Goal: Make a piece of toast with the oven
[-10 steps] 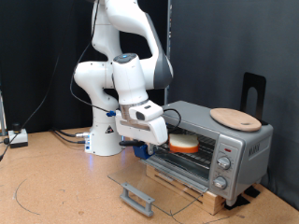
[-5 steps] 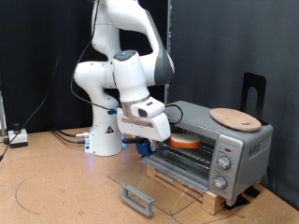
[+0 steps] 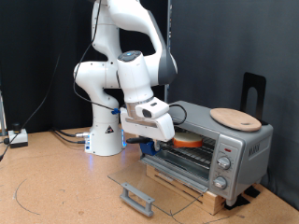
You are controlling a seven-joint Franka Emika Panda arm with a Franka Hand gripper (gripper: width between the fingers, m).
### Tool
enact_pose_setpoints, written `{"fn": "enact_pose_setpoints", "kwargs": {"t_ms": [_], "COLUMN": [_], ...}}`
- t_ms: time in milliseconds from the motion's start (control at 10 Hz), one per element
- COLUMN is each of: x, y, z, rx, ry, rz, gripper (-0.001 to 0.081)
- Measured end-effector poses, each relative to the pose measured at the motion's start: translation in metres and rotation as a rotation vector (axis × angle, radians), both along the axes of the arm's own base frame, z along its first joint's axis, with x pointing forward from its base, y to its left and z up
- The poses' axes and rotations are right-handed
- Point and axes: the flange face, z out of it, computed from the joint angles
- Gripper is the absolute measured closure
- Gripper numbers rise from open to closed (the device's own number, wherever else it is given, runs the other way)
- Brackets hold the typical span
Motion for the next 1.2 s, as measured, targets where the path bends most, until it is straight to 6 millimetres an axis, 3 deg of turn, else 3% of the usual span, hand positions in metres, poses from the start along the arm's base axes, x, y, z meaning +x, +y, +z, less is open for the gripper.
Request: {"fn": "enact_pose_setpoints", "kwargs": {"t_ms": [400, 700, 900, 1200], "x": [-0.004, -0.008, -0.008, -0.010], "y": [-0.060, -0.102, -0.098, -0.095], "z": [0.001, 0.012, 0.012, 0.045], "rx": [-0.042, 0.074, 0.092, 0.273], "ry": [0.026, 0.074, 0.065, 0.007], "rz": [-0.070, -0.144, -0.120, -0.049], "gripper": [0.0410, 0.0410, 0.0410, 0.0410]}}
